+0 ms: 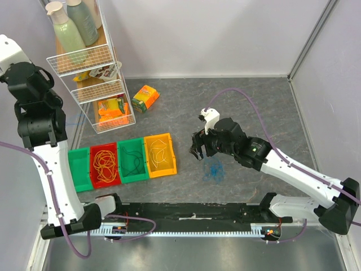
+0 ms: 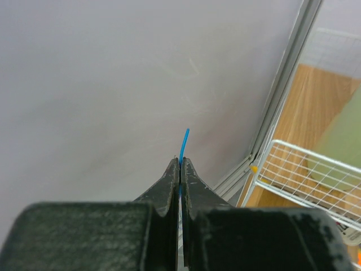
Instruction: Untangle the cables
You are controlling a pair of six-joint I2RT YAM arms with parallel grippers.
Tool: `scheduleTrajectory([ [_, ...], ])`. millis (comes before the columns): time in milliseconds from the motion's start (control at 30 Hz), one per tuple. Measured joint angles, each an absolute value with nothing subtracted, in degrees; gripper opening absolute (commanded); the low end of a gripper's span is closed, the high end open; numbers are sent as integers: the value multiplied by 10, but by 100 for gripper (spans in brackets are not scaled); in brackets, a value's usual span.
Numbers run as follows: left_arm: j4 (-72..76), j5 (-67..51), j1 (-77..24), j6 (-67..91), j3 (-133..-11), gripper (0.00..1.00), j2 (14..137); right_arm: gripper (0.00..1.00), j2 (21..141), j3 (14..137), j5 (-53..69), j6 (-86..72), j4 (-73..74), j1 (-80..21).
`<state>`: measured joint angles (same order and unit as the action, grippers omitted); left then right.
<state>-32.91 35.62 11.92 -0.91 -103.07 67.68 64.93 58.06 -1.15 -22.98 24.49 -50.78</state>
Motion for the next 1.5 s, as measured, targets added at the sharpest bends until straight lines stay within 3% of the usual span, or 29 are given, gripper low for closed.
scheduleTrajectory([
  [267,-304,357,119,-11,-1014,2,626,82,667,581,-7,-230,244,-508],
  [600,-205,425,119,-71,-771,2,522,82,655,574,11,-232,250,-508],
  [733,-178,446,119,-91,-726,2,520,83,636,569,12,-232,256,-508],
  [1167,-161,449,119,-111,-851,2,539,83,624,567,11,-232,264,-508],
  [1500,-130,452,119,-134,-813,2,516,83,631,567,12,-232,264,-508],
])
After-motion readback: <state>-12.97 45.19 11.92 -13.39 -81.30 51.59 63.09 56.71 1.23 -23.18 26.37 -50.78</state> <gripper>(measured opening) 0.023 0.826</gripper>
